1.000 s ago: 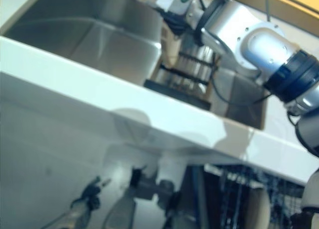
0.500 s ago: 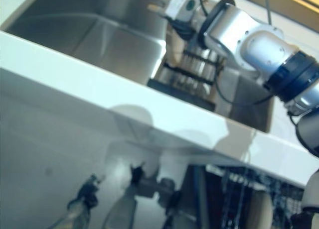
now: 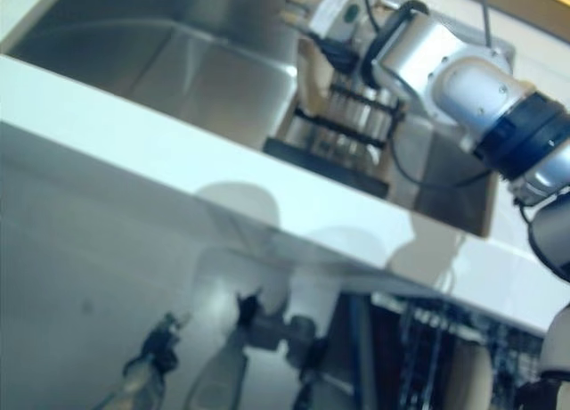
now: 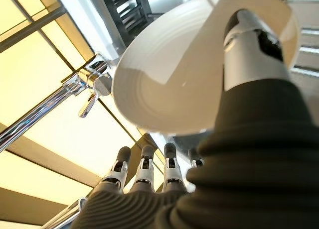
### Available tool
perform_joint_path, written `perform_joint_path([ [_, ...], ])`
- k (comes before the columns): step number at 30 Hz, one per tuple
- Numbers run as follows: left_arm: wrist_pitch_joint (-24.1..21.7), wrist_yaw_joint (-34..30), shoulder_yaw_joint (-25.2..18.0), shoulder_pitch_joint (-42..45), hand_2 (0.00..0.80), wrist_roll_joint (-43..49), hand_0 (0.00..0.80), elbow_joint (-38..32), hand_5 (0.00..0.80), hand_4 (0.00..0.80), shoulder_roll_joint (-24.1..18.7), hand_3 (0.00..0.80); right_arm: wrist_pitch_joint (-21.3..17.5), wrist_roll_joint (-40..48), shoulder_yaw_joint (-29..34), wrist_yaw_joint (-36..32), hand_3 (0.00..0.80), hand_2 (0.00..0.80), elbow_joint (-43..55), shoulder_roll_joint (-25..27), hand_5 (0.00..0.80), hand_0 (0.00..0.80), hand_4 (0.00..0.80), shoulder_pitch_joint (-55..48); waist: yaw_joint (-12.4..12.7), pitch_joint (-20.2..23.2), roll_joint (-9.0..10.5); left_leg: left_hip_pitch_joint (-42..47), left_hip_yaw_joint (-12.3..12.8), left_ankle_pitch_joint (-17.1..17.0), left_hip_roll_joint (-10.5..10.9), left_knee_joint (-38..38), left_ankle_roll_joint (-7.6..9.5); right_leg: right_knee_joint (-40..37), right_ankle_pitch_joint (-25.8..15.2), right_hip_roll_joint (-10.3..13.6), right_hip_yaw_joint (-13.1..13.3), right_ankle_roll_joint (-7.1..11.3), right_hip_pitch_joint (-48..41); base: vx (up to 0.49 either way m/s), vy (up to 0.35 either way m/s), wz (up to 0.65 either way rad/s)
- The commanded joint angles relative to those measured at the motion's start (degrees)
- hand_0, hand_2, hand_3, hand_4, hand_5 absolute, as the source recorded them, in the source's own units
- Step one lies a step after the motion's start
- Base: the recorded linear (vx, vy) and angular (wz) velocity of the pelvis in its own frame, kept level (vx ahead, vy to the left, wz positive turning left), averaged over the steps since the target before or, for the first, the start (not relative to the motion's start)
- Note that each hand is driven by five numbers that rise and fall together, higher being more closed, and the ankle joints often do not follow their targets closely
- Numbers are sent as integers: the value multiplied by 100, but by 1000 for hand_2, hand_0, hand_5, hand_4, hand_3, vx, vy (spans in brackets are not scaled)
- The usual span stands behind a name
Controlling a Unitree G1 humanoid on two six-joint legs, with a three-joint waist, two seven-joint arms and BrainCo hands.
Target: Take plates into dishwasher
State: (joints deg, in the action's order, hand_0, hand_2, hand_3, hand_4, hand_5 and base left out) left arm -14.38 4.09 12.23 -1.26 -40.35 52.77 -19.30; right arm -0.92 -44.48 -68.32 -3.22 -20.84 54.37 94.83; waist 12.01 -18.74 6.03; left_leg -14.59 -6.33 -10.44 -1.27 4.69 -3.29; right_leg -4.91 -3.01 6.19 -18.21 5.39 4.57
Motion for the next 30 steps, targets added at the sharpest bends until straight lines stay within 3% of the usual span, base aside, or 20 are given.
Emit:
perform_joint_path([
  [1, -121, 93, -23, 82, 0, -212, 0, -176, 0, 0, -69, 0, 90, -299, -301, 205, 0, 0, -247, -3, 0, 0, 0, 771, 138, -35, 214, 233, 183, 527, 130, 31, 81, -9, -411, 267, -1, 303, 307, 23, 9, 3],
  [4, -86, 110, -29, 75, 0, -255, 0, -183, 0, 0, -77, 0, 92, -324, -298, 188, 0, 0, -287, -44, 0, 0, 0, 787, 156, -42, 203, 212, 158, 516, 139, 31, 83, -9, -414, 270, -5, 300, 319, 9, 12, 4],
  [5, -70, 111, -34, 74, 0, -260, 0, -189, 0, 0, -74, 0, 90, -325, -311, 195, 47, 47, -319, -52, 47, 47, 47, 792, 163, -44, 198, 205, 151, 512, 141, 31, 83, -9, -416, 272, -9, 300, 323, 0, 0, 0],
  [7, -83, 84, -22, 89, 0, -265, 0, -171, 0, 0, -65, 0, 92, -324, -339, 235, 285, 285, -405, -90, 285, 285, 285, 802, 185, -56, 185, 194, 134, 508, 146, 31, 86, -9, -417, 279, -26, 299, 329, 0, 0, 0],
  [8, -89, 74, -16, 92, 0, -272, 0, -164, 0, 0, -65, 0, 102, -316, -346, 245, 304, 304, -425, -103, 304, 304, 304, 805, 191, -60, 181, 191, 130, 506, 148, 31, 87, -9, -418, 280, -28, 299, 330, 0, 0, 0],
  [9, -104, 51, -15, 100, 0, -287, 0, -146, 0, 0, -64, 0, 132, -328, -371, 235, 502, 502, -440, -129, 502, 502, 502, 835, 202, -64, 178, 180, 120, 500, 151, 31, 88, -9, -421, 280, -30, 299, 336, 0, 0, 0],
  [11, -101, 28, -14, 117, 0, -295, 0, -157, 0, 0, -67, 0, 123, -387, -366, 264, 781, 781, -493, -167, 781, 781, 781, 844, 218, -68, 177, 171, 109, 495, 154, 31, 87, -9, -428, 280, -36, 304, 344, -3, 2, 4],
  [22, -105, 31, -6, 175, 0, -301, 0, -130, 0, 0, -26, 0, 70, -774, -411, 197, 800, 800, -732, -236, 800, 800, 800, 831, 268, -38, 157, 146, 86, 478, 157, 31, 83, -9, -441, 292, -77, 315, 364, -2, 3, 2],
  [30, -151, -21, -2, 226, 0, -230, 0, -92, 0, 0, -60, 0, 91, -655, -468, 517, 800, 800, -1023, -203, 800, 800, 800, 914, 281, 11, 150, 159, 82, 475, 156, 31, 82, -9, -450, 295, -101, 331, 350, -9, 2, 1],
])
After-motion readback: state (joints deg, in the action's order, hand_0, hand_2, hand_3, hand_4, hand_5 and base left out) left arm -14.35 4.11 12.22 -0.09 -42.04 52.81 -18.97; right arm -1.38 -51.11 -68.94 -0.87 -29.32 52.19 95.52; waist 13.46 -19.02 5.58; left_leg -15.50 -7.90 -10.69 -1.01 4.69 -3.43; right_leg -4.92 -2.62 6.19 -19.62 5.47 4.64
